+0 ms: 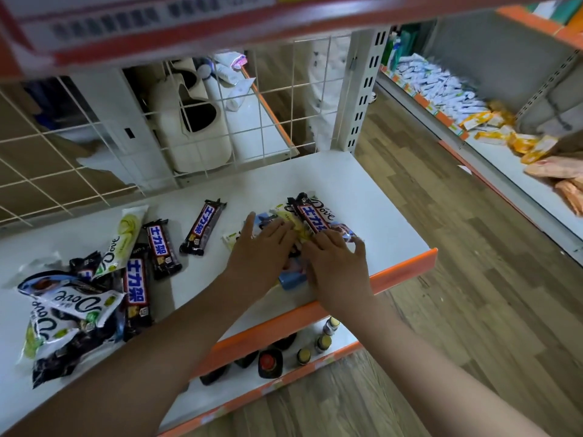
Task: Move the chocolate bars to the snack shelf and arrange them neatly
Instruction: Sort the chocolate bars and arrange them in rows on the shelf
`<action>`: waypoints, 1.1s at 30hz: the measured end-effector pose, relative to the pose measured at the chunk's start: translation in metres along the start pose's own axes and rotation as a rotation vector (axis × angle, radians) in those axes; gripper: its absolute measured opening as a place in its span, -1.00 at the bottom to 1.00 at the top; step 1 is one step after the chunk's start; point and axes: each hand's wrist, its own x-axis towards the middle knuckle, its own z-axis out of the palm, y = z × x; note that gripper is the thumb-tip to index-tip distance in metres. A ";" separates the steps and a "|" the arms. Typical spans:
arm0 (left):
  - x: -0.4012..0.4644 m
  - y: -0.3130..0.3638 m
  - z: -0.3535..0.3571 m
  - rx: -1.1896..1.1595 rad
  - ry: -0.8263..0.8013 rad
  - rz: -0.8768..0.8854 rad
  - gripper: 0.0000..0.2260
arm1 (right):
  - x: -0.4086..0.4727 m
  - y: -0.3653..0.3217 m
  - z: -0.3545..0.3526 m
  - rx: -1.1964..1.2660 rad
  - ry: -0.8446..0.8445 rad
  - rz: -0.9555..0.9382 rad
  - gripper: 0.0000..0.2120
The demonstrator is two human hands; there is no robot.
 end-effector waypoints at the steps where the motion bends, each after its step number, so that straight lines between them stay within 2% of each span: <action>1: -0.003 -0.002 0.000 -0.015 0.006 -0.018 -0.59 | -0.001 -0.002 0.001 -0.032 -0.001 0.006 -0.81; 4: -0.014 -0.004 -0.006 -0.028 0.091 -0.067 -0.69 | -0.001 -0.008 0.005 -0.093 -0.052 0.046 -0.67; 7: -0.025 -0.015 -0.006 -0.053 0.065 -0.165 -0.67 | 0.000 -0.012 0.011 -0.108 -0.121 0.077 -0.55; 11: -0.046 -0.032 0.002 -0.226 0.034 -0.282 -0.57 | 0.003 -0.012 0.016 -0.062 -0.170 0.061 -0.59; 16: -0.066 -0.039 0.002 -0.313 0.033 -0.378 -0.59 | 0.008 -0.012 0.014 -0.051 -0.182 0.032 -0.60; 20: -0.072 -0.039 0.003 -0.334 0.094 -0.368 -0.63 | 0.019 -0.022 0.020 -0.050 -0.278 -0.062 -0.58; 22: -0.075 -0.041 0.004 -0.370 0.104 -0.362 -0.65 | 0.023 -0.025 0.021 -0.086 -0.265 -0.061 -0.61; 27: -0.083 -0.047 0.002 -0.603 0.092 -0.332 -0.65 | 0.025 -0.029 0.019 -0.132 -0.262 -0.063 -0.61; 33: -0.088 -0.045 -0.011 -0.554 0.161 -0.312 -0.68 | 0.021 -0.029 0.006 -0.026 -0.237 -0.102 -0.69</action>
